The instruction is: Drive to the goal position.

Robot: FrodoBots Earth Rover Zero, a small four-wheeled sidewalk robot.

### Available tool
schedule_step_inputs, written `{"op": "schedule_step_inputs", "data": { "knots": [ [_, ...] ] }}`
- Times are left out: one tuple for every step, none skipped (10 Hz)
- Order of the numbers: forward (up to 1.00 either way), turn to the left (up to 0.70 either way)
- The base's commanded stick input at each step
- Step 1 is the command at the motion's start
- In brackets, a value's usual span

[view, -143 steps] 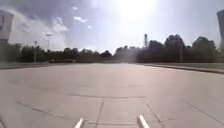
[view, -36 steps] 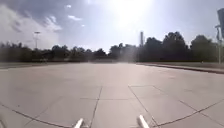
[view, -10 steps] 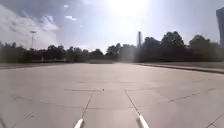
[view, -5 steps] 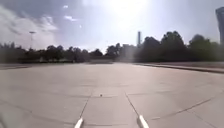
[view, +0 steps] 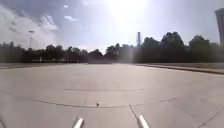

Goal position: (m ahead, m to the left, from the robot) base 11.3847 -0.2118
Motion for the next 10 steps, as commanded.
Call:
{"op": "schedule_step_inputs", "data": {
  "knots": [
    [0.7,0.0],
    [0.7,0.0],
    [0.7,0.0],
    [0.7,0.0],
    [0.7,0.0],
    [0.7,0.0],
    [0.7,0.0],
    [0.7,0.0],
    [0.7,0.0],
    [0.7,0.0]
  ]
}}
